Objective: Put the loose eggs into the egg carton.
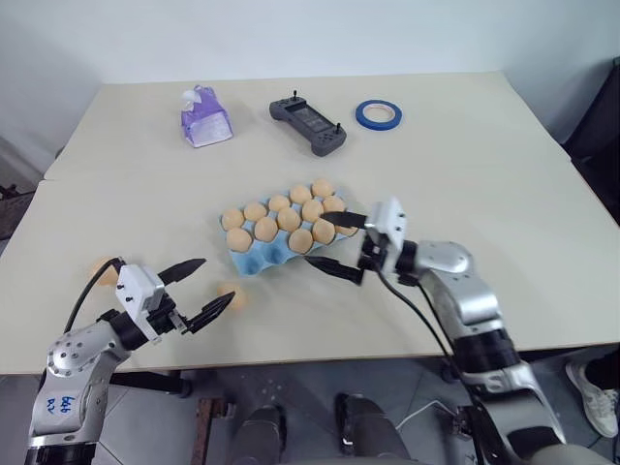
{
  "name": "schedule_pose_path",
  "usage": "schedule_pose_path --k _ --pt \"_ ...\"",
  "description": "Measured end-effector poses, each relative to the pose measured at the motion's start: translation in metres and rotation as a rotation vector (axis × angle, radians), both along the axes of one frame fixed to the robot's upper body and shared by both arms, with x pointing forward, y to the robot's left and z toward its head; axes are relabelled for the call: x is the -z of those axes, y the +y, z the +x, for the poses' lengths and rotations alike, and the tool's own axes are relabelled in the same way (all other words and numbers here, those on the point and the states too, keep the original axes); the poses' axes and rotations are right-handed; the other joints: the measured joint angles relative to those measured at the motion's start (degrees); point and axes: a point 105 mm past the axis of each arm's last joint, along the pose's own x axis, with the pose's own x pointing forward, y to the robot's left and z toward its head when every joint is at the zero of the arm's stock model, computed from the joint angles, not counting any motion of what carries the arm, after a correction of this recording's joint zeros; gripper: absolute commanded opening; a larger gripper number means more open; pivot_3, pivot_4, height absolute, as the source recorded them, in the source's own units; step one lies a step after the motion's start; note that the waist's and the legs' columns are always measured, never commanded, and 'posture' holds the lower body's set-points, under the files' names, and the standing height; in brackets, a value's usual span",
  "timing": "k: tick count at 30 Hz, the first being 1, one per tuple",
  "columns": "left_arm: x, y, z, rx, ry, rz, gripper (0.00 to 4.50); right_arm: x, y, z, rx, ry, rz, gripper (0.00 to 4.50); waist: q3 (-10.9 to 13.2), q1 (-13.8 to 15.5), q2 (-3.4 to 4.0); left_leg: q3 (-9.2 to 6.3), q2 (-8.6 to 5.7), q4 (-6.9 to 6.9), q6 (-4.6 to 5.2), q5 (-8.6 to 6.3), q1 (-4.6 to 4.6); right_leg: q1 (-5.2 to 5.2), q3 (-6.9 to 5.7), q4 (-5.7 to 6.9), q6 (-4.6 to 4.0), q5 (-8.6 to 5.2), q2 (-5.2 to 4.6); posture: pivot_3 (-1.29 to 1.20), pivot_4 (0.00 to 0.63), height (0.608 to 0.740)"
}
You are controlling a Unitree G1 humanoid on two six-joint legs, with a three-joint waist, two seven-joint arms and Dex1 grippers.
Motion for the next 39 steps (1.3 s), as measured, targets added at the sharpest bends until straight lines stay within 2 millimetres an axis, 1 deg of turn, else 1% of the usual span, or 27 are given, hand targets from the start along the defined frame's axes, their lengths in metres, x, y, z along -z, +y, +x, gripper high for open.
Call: schedule_pose_path --k 3,5,8,12,14,15,16,17,18,20,21,22,25,27,29,30,31,33,34,37,38,39 --pt "0.005 0.024 -0.010 -0.067 0.030 0.038 4.50 0.009 -0.040 -0.012 0.032 -0.038 -0.074 4.48 0.01 -0.10 -0.01 0.04 0.04 -0.03 0.01 -0.01 0.02 0.00 0.01 -0.02 -0.02 -0.01 0.03 0.00 0.150 0.740" --pt "0.010 0.041 -0.016 -0.117 0.058 0.047 4.50 0.011 -0.057 -0.019 0.041 -0.033 -0.074 4.48 0.01 -0.42 -0.02 0.26 0.17 -0.04 0.00 -0.03 0.10 0.01 0.14 0.01 -0.05 -0.01 0.14 0.00 0.150 0.740" --pt "0.020 0.053 -0.025 -0.148 0.105 0.053 4.50 0.017 -0.066 -0.030 0.009 -0.015 -0.082 4.48 0.04 -0.36 -0.07 0.47 0.35 0.02 -0.02 -0.05 0.29 0.15 0.28 -0.02 -0.11 0.02 0.31 0.00 0.150 0.740" --pt "0.028 0.058 -0.031 -0.153 0.145 0.050 4.50 0.033 -0.074 -0.043 -0.031 -0.014 -0.131 4.48 0.05 -0.05 -0.09 0.44 0.52 0.26 -0.02 -0.09 0.35 0.44 0.25 -0.24 -0.17 0.06 0.44 0.00 0.150 0.740" --pt "0.029 0.053 -0.031 -0.131 0.156 0.045 4.50 0.036 -0.072 -0.046 -0.044 -0.007 -0.132 4.48 0.06 -0.04 -0.08 0.44 0.61 0.49 0.02 -0.17 0.34 0.55 0.28 -0.31 -0.23 0.14 0.49 0.00 0.150 0.740" --pt "0.029 0.047 -0.029 -0.109 0.159 0.044 4.50 0.035 -0.072 -0.046 -0.043 -0.008 -0.129 4.48 0.06 -0.05 -0.08 0.47 0.69 0.51 0.04 -0.17 0.35 0.64 0.29 -0.47 -0.34 0.19 0.53 0.00 0.150 0.740" --pt "0.028 0.040 -0.028 -0.085 0.158 0.043 4.50 0.035 -0.071 -0.045 -0.042 -0.010 -0.126 4.48 0.06 -0.06 -0.08 0.53 0.82 0.50 0.05 -0.17 0.33 0.72 0.28 -0.69 -0.57 0.21 0.56 0.00 0.150 0.740" --pt "0.027 0.034 -0.026 -0.066 0.158 0.038 4.50 0.034 -0.070 -0.045 -0.041 -0.013 -0.122 4.48 0.06 -0.06 -0.08 0.61 0.90 0.51 0.05 -0.17 0.33 0.76 0.28 -0.80 -1.08 0.01 0.60 0.00 0.150 0.740" --pt "0.026 0.028 -0.024 -0.050 0.154 0.032 4.50 0.034 -0.069 -0.044 -0.041 -0.015 -0.118 4.48 0.06 -0.05 -0.08 0.66 0.93 0.52 0.07 -0.16 0.32 0.77 0.29 -0.80 -1.10 0.00 0.59 0.00 0.150 0.740" --pt "0.024 0.016 -0.020 -0.029 0.144 0.011 4.50 0.035 -0.066 -0.044 -0.044 -0.015 -0.107 4.48 0.06 -0.03 -0.08 0.73 0.93 0.51 0.08 -0.15 0.33 0.76 0.32 -0.80 -1.08 0.02 0.60 0.00 0.150 0.740" --pt "0.022 0.010 -0.018 -0.019 0.140 0.003 4.50 0.036 -0.064 -0.044 -0.048 -0.012 -0.103 4.48 0.06 -0.02 -0.08 0.73 0.93 0.49 0.08 -0.15 0.33 0.74 0.32 -0.78 -0.74 0.21 0.60 0.00 0.150 0.740" --pt "0.022 0.005 -0.015 -0.010 0.136 -0.004 4.50 0.036 -0.062 -0.044 -0.051 -0.010 -0.099 4.48 0.06 -0.02 -0.08 0.73 0.93 0.48 0.07 -0.16 0.33 0.71 0.32 -0.77 -0.19 0.51 0.60 0.00 0.150 0.740" --pt "0.022 -0.012 -0.005 0.012 0.113 -0.015 4.50 0.039 -0.057 -0.044 -0.056 -0.001 -0.092 4.48 0.06 0.05 -0.08 0.74 0.94 0.45 0.02 -0.19 0.31 0.65 0.30 -0.76 -0.19 0.52 0.63 0.00 0.150 0.740" --pt "0.026 -0.022 0.002 0.022 0.106 -0.025 4.50 0.038 -0.055 -0.044 -0.056 -0.002 -0.084 4.48 0.06 0.03 -0.08 0.75 0.94 0.45 0.01 -0.20 0.31 0.64 0.31 -0.74 -0.19 0.52 0.66 0.00 0.150 0.740" --pt "0.030 -0.027 0.007 0.025 0.106 -0.027 4.50 0.038 -0.055 -0.043 -0.050 -0.003 -0.081 4.48 0.06 -0.06 -0.08 0.77 0.94 0.45 0.00 -0.22 0.31 0.63 0.32 -0.74 -0.18 0.52 0.67 0.00 0.150 0.740" --pt "0.033 -0.031 0.012 0.013 0.103 -0.028 4.50 0.037 -0.054 -0.043 -0.047 -0.005 -0.078 4.48 0.06 0.01 -0.07 0.77 0.94 0.46 0.01 -0.22 0.31 0.63 0.32 -0.73 -0.17 0.53 0.67 0.00 0.150 0.740" --pt "0.036 -0.034 0.017 0.008 0.099 -0.029 4.31 0.037 -0.052 -0.043 -0.050 -0.007 -0.075 4.50 0.06 0.09 -0.07 0.77 0.94 0.47 0.01 -0.22 0.31 0.63 0.31 -0.72 -0.17 0.53 0.68 0.00 0.150 0.740" --pt "0.039 -0.042 0.021 0.011 0.094 -0.035 3.88 0.036 -0.047 -0.044 -0.061 -0.013 -0.069 4.50 0.06 0.04 -0.08 0.79 0.94 0.47 0.01 -0.22 0.31 0.63 0.34 -0.72 -0.16 0.54 0.69 0.00 0.150 0.740" --pt "0.039 -0.044 0.021 0.013 0.088 -0.044 3.55 0.036 -0.045 -0.044 -0.066 -0.014 -0.068 4.50 0.06 -0.02 -0.08 0.80 0.94 0.47 0.01 -0.23 0.31 0.62 0.35 -0.72 -0.15 0.54 0.69 0.00 0.150 0.740" --pt "0.039 -0.045 0.022 -0.001 0.080 -0.062 2.57 0.037 -0.044 -0.044 -0.066 -0.013 -0.067 4.50 0.06 -0.06 -0.08 0.80 0.95 0.46 0.02 -0.24 0.31 0.61 0.35 -0.72 -0.15 0.54 0.69 0.00 0.150 0.740" --pt "0.038 -0.044 0.021 -0.006 0.082 -0.069 2.33 0.037 -0.044 -0.044 -0.064 -0.014 -0.067 4.50 0.06 -0.05 -0.08 0.80 0.95 0.46 0.02 -0.24 0.31 0.61 0.35 -0.71 -0.15 0.54 0.69 0.00 0.150 0.740" --pt "0.038 -0.042 0.019 -0.012 0.086 -0.081 2.24 0.036 -0.044 -0.044 -0.059 -0.015 -0.066 4.50 0.06 -0.09 -0.08 0.80 0.95 0.46 0.02 -0.24 0.30 0.61 0.36 -0.71 -0.15 0.54 0.69 0.00 0.150 0.740"
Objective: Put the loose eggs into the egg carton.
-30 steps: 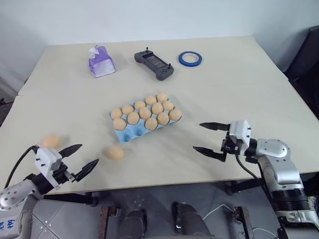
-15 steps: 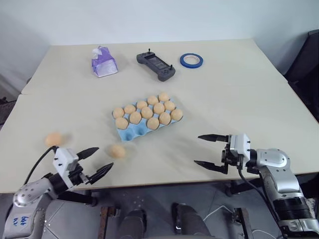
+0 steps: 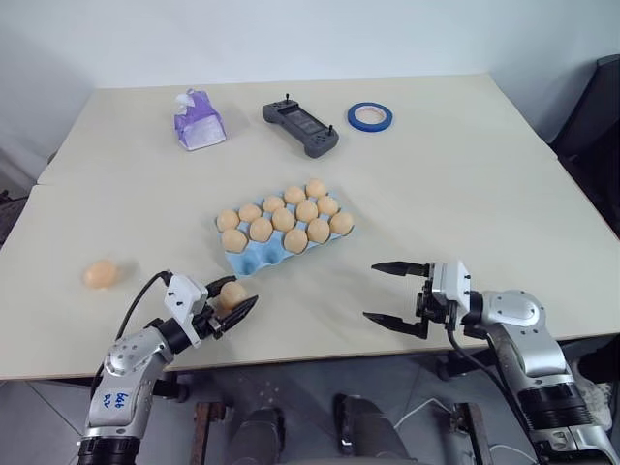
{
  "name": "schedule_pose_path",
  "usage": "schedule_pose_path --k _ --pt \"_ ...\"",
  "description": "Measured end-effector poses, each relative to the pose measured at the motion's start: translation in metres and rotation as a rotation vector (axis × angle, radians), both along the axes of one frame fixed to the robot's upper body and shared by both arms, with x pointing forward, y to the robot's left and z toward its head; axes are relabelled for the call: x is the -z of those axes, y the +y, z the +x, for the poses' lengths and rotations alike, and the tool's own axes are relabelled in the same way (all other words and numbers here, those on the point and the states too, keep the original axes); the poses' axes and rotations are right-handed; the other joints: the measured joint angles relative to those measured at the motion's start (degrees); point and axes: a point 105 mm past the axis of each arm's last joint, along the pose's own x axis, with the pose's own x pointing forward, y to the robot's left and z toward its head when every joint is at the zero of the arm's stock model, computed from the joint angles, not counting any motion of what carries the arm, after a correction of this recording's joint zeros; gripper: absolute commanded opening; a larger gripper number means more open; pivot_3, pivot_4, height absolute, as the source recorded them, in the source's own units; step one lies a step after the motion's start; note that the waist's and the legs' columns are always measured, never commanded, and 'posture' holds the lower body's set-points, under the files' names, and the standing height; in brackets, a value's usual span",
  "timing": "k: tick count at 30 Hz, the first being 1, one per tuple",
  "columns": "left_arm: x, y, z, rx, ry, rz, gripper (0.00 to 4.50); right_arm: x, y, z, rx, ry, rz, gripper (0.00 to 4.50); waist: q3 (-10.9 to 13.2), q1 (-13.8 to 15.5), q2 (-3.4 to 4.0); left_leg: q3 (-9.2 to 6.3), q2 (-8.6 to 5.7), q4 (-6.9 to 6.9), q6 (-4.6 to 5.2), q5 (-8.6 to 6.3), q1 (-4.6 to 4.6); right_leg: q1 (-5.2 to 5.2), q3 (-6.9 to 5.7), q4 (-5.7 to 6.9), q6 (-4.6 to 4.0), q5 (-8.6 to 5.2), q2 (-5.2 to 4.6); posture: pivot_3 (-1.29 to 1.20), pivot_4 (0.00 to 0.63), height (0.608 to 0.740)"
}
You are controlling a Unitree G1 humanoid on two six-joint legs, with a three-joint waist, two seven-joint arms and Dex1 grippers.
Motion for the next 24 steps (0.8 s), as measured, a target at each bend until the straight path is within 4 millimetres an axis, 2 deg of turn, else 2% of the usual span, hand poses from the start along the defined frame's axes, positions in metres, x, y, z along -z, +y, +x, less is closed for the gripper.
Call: schedule_pose_path --k 5,7,10,13,15,18,20,23,24 --pt "-0.009 0.008 -0.011 0.036 0.019 0.009 2.21 0.000 -0.001 0.002 0.031 0.002 0.010 4.50 0.00 0.09 0.00 0.00 0.01 0.01 0.01 -0.01 0.01 0.00 0.01 0.01 -0.02 -0.01 0.00 0.00 0.150 0.740" --pt "-0.025 0.003 -0.007 0.074 -0.022 -0.001 2.21 0.002 -0.002 0.002 0.046 0.013 0.014 4.50 0.00 0.47 0.00 -0.01 0.01 0.06 0.03 0.00 0.00 0.04 -0.01 0.01 -0.02 -0.01 0.00 0.00 0.150 0.740" --pt "-0.063 -0.015 0.009 0.139 -0.145 -0.011 2.21 0.001 0.001 0.003 0.053 0.012 0.025 4.50 0.00 1.58 0.00 0.00 -0.01 0.17 0.05 0.02 0.01 0.11 -0.04 0.00 0.01 0.02 0.00 0.00 0.150 0.740" --pt "-0.085 -0.036 0.026 0.180 -0.219 -0.010 2.21 0.000 0.004 0.003 0.057 0.004 0.035 4.50 0.00 1.58 0.00 0.04 -0.05 0.17 0.07 0.03 -0.01 0.10 -0.01 -0.03 0.08 0.06 0.01 0.00 0.150 0.740" --pt "-0.090 -0.049 0.042 0.186 -0.227 -0.027 2.21 -0.001 0.005 0.004 0.067 -0.001 0.037 4.50 0.00 1.57 0.00 0.06 -0.08 0.16 0.07 0.03 0.00 0.08 0.00 0.00 0.15 0.10 0.05 0.00 0.150 0.740" --pt "-0.086 -0.061 0.064 0.175 -0.210 -0.012 2.21 -0.002 0.006 0.004 0.075 -0.012 0.039 4.50 0.00 1.37 0.00 0.09 -0.08 0.14 0.02 -0.01 0.00 0.01 0.03 0.10 0.18 0.12 0.10 0.00 0.150 0.740" --pt "-0.082 -0.065 0.078 0.161 -0.204 0.007 2.21 -0.003 0.007 0.005 0.086 -0.016 0.039 4.50 0.00 1.25 0.00 0.13 -0.06 0.11 -0.01 -0.02 -0.01 -0.04 0.02 0.12 0.18 0.12 0.16 0.00 0.150 0.740" --pt "-0.076 -0.066 0.086 0.159 -0.192 0.013 2.21 -0.008 0.010 0.004 0.100 -0.025 0.045 4.50 0.00 1.20 0.00 0.14 -0.02 0.09 -0.03 -0.06 -0.02 -0.09 0.09 0.15 0.18 0.12 0.18 0.00 0.150 0.740" --pt "-0.074 -0.065 0.087 0.162 -0.186 0.012 2.55 -0.009 0.010 0.003 0.106 -0.027 0.048 4.50 0.00 1.24 0.00 0.14 -0.01 0.09 -0.03 -0.06 -0.03 -0.09 0.09 0.15 0.18 0.12 0.18 0.00 0.150 0.740"
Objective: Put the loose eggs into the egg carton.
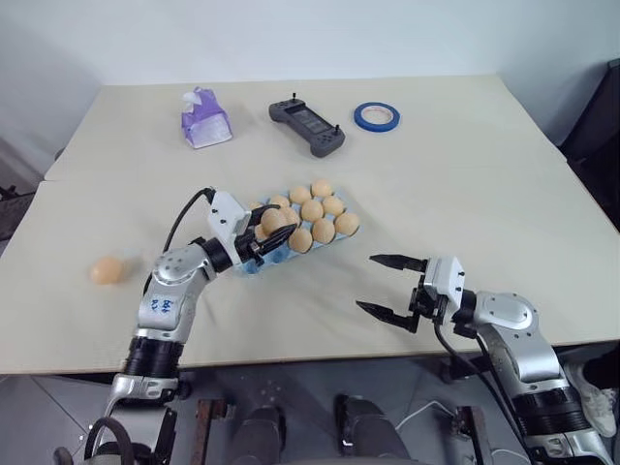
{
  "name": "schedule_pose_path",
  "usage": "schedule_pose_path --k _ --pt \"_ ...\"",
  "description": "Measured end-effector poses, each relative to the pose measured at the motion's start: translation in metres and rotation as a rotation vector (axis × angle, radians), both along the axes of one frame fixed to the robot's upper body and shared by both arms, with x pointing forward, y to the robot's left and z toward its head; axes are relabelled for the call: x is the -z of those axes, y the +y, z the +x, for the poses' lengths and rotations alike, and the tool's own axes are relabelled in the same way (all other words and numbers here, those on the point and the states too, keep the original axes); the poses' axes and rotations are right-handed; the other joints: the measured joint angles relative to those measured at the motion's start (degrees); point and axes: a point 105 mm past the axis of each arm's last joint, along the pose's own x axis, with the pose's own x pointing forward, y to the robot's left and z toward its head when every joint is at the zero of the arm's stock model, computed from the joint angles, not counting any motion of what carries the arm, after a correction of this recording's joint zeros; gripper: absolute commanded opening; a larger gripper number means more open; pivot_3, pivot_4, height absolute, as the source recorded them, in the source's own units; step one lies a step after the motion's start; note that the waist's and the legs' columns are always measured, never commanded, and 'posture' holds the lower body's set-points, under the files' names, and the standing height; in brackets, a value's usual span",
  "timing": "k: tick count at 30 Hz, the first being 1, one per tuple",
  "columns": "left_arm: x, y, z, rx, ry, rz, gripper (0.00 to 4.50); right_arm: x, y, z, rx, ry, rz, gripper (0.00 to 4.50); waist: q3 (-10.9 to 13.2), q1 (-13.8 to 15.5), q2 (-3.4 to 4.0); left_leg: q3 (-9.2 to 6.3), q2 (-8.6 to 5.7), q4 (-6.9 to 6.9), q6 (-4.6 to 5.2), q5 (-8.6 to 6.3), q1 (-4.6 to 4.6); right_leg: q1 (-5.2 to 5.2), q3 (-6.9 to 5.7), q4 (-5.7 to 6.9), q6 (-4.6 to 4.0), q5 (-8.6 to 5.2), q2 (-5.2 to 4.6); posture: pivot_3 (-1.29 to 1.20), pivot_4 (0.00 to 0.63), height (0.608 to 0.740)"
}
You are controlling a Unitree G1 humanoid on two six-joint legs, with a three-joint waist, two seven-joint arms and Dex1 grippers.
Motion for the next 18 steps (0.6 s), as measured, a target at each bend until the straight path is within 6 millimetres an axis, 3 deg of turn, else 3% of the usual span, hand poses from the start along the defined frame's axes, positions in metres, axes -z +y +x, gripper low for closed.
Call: schedule_pose_path --k 6,11,14,18 --pt "0.005 -0.001 -0.005 0.058 0.013 0.013 4.44 -0.005 0.003 -0.003 0.014 -0.005 0.007 4.50 0.00 0.13 -0.01 0.00 -0.05 0.07 0.06 0.01 0.00 0.05 0.03 -0.01 0.02 0.01 -0.06 0.00 0.150 0.740" --pt "0.004 0.007 -0.012 0.044 -0.010 0.044 4.48 -0.006 0.003 -0.004 0.020 0.002 0.007 4.50 0.00 -0.12 -0.01 0.00 -0.01 0.03 0.05 0.01 0.02 0.03 0.05 0.01 0.02 0.01 -0.03 0.00 0.150 0.740" --pt "0.004 0.035 -0.021 -0.024 -0.023 0.076 4.48 -0.006 0.003 -0.004 0.019 0.003 0.007 4.50 0.00 -0.40 -0.01 0.01 0.03 -0.02 0.03 -0.01 0.03 -0.01 0.07 0.02 -0.01 -0.01 -0.01 0.00 0.150 0.740" --pt "0.009 0.084 -0.050 -0.118 -0.016 0.102 4.48 -0.007 0.004 -0.004 0.000 0.000 0.002 4.50 0.00 -0.69 0.00 0.01 0.06 -0.04 0.08 -0.07 0.02 0.00 0.07 -0.03 -0.06 -0.03 -0.07 0.00 0.150 0.740"
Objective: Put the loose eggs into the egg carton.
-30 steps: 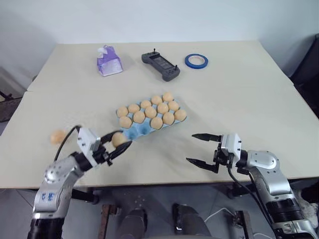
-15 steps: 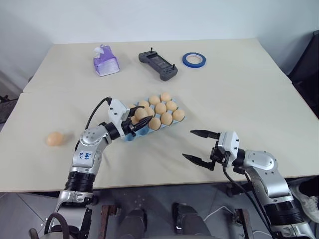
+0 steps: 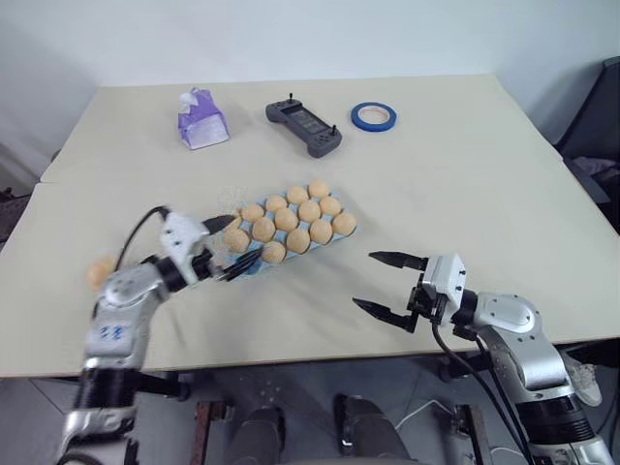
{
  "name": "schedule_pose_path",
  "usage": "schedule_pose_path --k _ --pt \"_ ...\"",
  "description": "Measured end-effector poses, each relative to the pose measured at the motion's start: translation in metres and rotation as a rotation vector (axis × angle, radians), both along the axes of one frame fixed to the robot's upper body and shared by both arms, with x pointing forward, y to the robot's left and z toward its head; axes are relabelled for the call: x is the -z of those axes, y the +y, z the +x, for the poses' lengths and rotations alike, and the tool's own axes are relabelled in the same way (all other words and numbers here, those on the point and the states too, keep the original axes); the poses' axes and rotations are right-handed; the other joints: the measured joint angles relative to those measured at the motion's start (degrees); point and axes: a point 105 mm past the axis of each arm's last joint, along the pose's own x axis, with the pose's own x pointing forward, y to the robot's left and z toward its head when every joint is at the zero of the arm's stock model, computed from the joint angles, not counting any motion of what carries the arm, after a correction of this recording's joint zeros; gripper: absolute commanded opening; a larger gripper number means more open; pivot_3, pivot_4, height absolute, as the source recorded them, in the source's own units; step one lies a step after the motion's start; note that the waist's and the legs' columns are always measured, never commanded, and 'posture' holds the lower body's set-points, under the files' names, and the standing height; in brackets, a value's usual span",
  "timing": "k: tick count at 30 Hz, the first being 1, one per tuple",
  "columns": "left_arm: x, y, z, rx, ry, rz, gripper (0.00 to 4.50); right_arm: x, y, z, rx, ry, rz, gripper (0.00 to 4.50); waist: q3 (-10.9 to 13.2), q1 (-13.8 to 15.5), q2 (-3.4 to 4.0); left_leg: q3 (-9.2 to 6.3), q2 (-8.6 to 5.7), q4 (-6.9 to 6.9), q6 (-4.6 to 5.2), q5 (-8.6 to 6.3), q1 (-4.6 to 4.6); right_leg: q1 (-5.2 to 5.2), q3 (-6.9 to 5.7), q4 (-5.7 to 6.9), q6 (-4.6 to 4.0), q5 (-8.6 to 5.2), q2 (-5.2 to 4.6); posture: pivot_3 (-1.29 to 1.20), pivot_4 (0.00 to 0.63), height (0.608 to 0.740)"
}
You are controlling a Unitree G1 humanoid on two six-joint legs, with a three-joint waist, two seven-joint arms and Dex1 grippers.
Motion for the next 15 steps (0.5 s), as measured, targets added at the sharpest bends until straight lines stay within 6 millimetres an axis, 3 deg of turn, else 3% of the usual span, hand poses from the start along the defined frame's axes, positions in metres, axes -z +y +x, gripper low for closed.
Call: schedule_pose_path --k 9,15 --pt "0.008 0.087 -0.049 -0.354 -0.038 0.014 4.48 -0.008 0.007 0.008 -0.058 -0.027 0.016 4.50 0.00 0.75 0.00 -0.01 0.06 -0.01 0.07 -0.04 -0.01 0.04 -0.01 -0.15 -0.09 -0.04 -0.07 0.00 0.150 0.740" --pt "0.044 0.112 -0.086 -0.622 0.052 -0.163 4.48 -0.012 0.015 0.011 -0.093 -0.035 0.036 4.50 0.00 0.80 -0.01 0.00 0.08 -0.01 0.13 -0.18 -0.06 0.05 -0.04 -0.31 -0.07 -0.04 -0.07 0.00 0.150 0.740"
